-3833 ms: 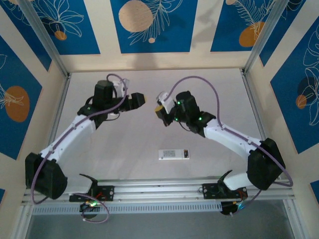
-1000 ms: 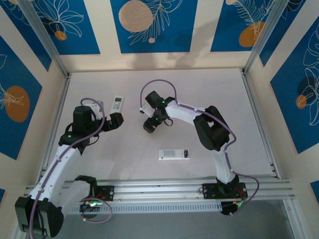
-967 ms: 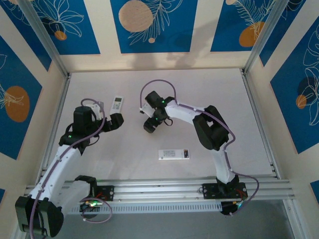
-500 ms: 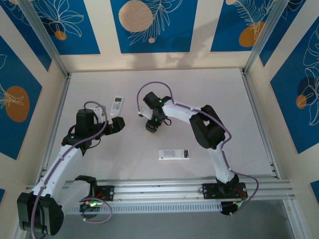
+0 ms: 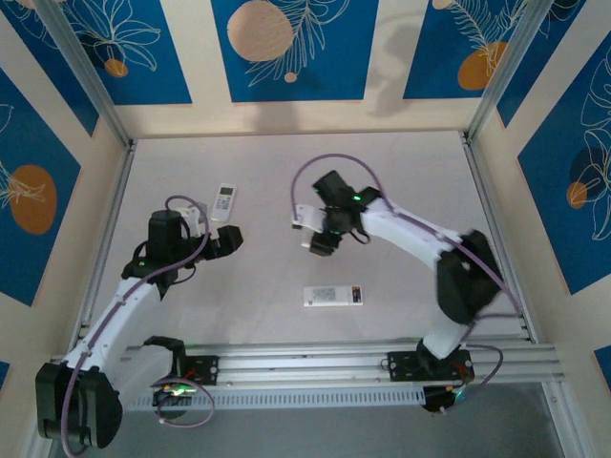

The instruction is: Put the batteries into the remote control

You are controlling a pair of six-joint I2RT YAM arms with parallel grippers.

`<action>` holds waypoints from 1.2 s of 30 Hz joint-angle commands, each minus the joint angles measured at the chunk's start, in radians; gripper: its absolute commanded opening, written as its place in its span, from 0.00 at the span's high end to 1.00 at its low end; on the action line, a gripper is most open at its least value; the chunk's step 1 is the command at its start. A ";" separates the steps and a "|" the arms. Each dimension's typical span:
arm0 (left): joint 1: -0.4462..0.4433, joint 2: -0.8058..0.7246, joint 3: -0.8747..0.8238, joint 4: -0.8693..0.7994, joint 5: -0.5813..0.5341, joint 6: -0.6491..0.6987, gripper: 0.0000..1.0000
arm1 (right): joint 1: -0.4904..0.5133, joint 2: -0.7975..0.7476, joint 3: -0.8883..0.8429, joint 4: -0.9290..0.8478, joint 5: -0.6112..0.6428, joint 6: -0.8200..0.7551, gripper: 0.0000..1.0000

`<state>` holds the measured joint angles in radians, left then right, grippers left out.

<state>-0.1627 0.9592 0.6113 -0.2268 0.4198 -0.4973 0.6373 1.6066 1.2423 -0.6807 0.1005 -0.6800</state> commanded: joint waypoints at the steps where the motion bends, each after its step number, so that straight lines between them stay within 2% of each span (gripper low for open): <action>1: 0.006 0.005 -0.011 0.073 0.070 -0.017 0.00 | -0.034 -0.139 -0.163 -0.083 -0.004 -0.209 0.42; 4: 0.006 0.003 -0.016 0.096 0.085 -0.028 0.00 | -0.058 -0.236 -0.304 -0.129 0.077 -0.291 0.43; 8: 0.001 -0.003 -0.019 0.098 0.086 -0.028 0.00 | -0.077 -0.297 -0.390 -0.154 0.053 -0.291 0.43; 12: -0.002 -0.007 -0.036 0.103 0.082 -0.028 0.00 | -0.057 -0.285 -0.453 -0.107 0.048 -0.293 0.42; 25: -0.002 -0.007 -0.027 0.095 0.088 -0.026 0.00 | -0.024 -0.209 -0.461 -0.042 0.047 -0.263 0.42; 36: -0.003 -0.001 -0.026 0.103 0.090 -0.029 0.00 | -0.016 -0.271 -0.527 -0.056 0.067 -0.259 0.41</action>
<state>-0.1631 0.9642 0.5854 -0.1444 0.4831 -0.5186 0.6144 1.3602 0.7406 -0.7223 0.1616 -0.9413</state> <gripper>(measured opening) 0.998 0.595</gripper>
